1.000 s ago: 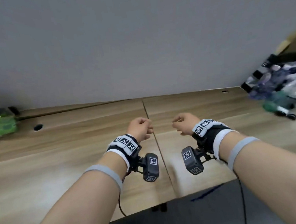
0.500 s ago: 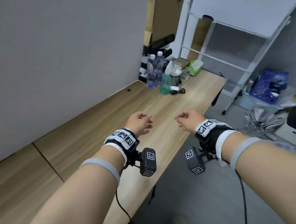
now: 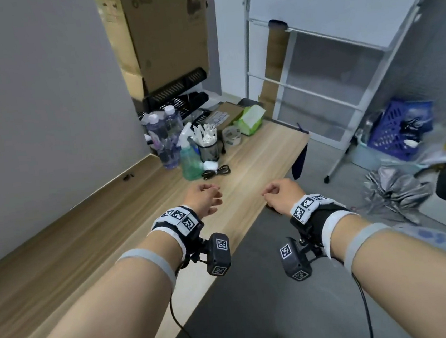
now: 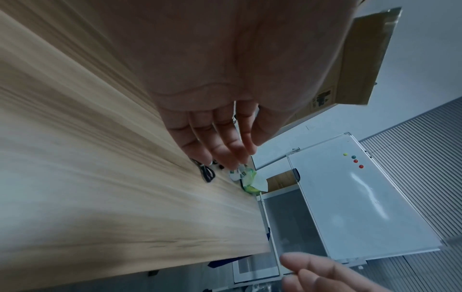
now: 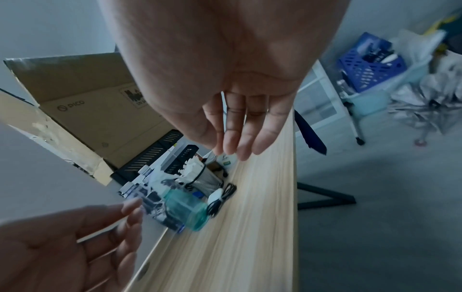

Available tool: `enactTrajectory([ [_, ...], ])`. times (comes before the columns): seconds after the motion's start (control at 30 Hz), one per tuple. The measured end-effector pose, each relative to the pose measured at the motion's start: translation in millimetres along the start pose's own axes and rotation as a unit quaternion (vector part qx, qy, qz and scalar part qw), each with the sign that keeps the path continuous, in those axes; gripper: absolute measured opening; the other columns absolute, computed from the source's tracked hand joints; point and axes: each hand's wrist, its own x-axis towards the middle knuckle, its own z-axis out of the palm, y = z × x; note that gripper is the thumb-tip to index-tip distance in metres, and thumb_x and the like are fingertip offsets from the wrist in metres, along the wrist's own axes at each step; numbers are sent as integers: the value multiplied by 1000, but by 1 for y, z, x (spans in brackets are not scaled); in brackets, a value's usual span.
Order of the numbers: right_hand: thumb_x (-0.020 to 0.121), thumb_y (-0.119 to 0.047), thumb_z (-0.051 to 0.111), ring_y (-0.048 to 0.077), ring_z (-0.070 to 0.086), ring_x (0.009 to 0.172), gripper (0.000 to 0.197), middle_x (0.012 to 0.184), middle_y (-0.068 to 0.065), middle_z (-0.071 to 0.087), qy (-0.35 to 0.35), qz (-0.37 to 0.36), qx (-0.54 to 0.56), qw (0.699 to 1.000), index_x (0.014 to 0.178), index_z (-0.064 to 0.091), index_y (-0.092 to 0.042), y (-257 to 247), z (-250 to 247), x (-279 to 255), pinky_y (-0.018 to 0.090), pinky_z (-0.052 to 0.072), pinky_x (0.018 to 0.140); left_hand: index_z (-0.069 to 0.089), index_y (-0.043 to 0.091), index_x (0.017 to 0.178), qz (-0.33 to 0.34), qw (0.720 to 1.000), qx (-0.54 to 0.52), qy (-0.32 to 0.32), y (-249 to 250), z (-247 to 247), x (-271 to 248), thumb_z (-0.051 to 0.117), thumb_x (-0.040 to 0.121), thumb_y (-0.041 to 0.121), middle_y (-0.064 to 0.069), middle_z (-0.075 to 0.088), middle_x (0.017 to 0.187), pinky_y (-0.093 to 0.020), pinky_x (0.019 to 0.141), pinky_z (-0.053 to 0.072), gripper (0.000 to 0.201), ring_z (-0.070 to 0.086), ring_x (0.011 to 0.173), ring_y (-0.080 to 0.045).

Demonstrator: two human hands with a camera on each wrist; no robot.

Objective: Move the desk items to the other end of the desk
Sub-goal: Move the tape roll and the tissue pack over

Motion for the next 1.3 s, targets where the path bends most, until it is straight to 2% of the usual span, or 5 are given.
enactTrajectory([
  [0.43,82,-19,61,27,66,79,16,87,3,67,-67,-12,-50,996,96,65,-24,18,-74,231,34,54,75,59,11,96,21,998,33,44,71,100,175,62,92,7,-2,60,81,-27,58,50,7,63,72,-16],
  [0.63,81,-17,63,20,58,78,29,92,2,61,-83,-2,-147,986,109,62,-22,36,-103,337,24,43,72,58,18,123,-5,989,123,85,94,135,280,79,75,24,-6,58,116,-36,99,51,52,60,104,-22],
  [0.9,69,-25,63,30,64,87,55,112,13,58,-131,-31,-187,973,122,52,-36,37,-108,480,31,53,83,37,34,147,-90,954,234,164,106,146,363,74,77,38,-14,27,150,-36,115,33,80,34,138,-35],
  [1.1,80,-17,62,41,54,109,73,126,19,42,-221,-172,-261,924,146,35,-33,16,-71,559,39,47,98,54,30,128,-117,946,192,235,91,167,396,74,79,33,-1,42,124,-14,101,29,53,39,131,-26],
  [1.3,83,-10,55,37,56,110,73,132,14,37,-291,-254,-347,855,147,31,-35,23,-53,596,40,49,97,29,23,141,-171,921,179,302,90,188,412,84,69,36,-18,36,141,-43,106,44,91,46,126,-41],
])
